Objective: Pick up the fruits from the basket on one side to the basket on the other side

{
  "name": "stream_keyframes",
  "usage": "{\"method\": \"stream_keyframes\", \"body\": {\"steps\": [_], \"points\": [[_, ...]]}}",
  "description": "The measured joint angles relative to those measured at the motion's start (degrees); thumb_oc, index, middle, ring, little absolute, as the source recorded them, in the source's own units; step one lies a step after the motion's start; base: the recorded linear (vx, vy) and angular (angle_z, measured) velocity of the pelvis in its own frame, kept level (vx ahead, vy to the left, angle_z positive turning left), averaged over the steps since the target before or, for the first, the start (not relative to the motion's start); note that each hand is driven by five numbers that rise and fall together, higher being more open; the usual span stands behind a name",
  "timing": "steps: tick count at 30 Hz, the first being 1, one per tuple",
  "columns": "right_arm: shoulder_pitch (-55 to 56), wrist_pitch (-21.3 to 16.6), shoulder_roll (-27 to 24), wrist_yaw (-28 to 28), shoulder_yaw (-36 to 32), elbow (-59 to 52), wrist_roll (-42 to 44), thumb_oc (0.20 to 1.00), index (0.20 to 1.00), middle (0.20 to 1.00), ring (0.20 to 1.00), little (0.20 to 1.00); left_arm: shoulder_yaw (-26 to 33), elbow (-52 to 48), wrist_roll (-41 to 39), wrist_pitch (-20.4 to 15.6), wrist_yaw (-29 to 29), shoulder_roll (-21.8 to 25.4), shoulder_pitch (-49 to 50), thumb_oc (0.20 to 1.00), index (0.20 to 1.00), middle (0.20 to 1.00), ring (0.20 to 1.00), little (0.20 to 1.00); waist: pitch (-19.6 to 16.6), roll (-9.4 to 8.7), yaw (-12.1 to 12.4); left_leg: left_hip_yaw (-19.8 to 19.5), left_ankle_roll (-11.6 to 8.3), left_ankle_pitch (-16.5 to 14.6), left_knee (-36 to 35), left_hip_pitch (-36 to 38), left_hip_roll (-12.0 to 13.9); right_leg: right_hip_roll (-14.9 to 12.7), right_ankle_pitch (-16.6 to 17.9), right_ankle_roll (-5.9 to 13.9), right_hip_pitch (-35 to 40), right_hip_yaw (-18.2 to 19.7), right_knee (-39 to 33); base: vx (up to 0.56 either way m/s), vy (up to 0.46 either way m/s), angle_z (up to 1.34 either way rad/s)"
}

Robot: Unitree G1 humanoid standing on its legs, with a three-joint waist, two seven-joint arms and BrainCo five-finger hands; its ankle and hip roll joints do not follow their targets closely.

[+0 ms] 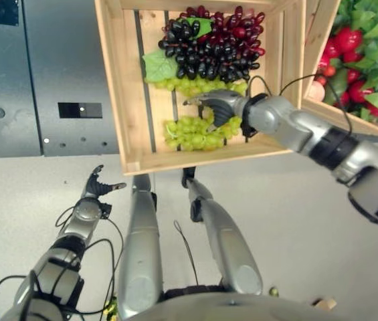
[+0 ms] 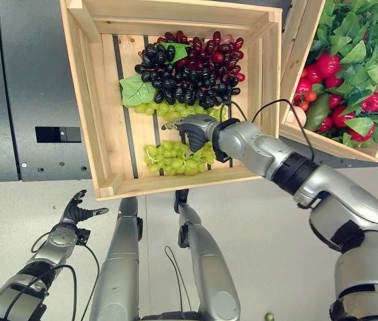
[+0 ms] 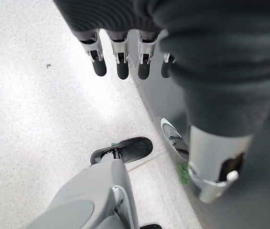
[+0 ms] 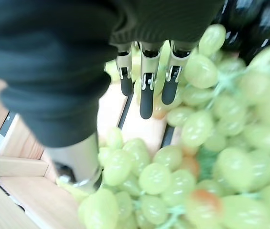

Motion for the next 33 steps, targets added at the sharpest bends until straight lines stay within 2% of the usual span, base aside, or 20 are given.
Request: {"method": "stream_keyframes", "body": {"steps": [11,22,25,30,33], "points": [[2.2,0.0,-1.4,3.1,-0.3,-2.9,0.8,1.0,1.0,1.0,1.0,1.0,0.0,0.0,0.0,0.0,-0.1,0.1,0.0,1.0,1.0,1.0,1.0,1.0,0.0,-0.02,-1.2,-0.1,0.06,0.0,0.0,0.0,-0.1,-0.1,0.0,0.0,0.0,0.0,0.0,0.0,0.0,0.0],[5.2,0.2,-0.5,3.8,-0.8,-1.8,1.4,1.0,1.0,1.0,1.0,1.0,0.0,-0.7,0.0,0.0,-0.1,0.3,0.0,1.0,1.0,1.0,1.0,1.0,0.0,-0.01,-1.1,-0.1,0.06,0.0,0.1,-0.3,-0.1,-0.1,0.0,0.03,-0.4,0.0,0.4,0.0,0.0,0.0],[3.7,0.2,3.0,2.3,-1.3,2.6,1.4,1.0,1.0,1.0,1.0,1.0,-0.1,-2.3,-0.1,-0.1,-0.1,2.1,-0.5,1.0,1.0,1.0,1.0,1.0,0.0,0.01,-1.2,-0.2,0.01,0.1,1.6,-3.5,-0.2,-0.1,-0.9,0.27,-4.3,0.0,3.3,-0.01,0.002,0.0],[0.3,0.0,3.0,0.3,-1.3,3.0,1.4,1.0,1.0,1.0,1.0,1.0,0.0,-2.1,-0.2,0.0,0.0,3.9,-1.1,1.0,1.0,1.0,1.0,1.0,0.0,0.06,-1.4,-0.6,-0.16,-0.1,4.4,-8.9,-0.7,-0.6,-2.5,0.06,-10.5,-0.1,8.2,0.0,0.002,0.02],[-0.2,0.0,2.4,0.0,-2.7,2.9,1.8,1.0,1.0,1.0,1.0,1.0,0.0,-3.9,-0.2,0.0,0.1,5.0,-0.9,1.0,1.0,1.0,1.0,1.0,0.0,0.07,-1.3,-1.0,-0.71,-0.5,7.0,-11.3,-1.6,-1.5,-5.2,0.05,-14.6,-0.1,14.6,-0.02,-0.015,0.12]]}}
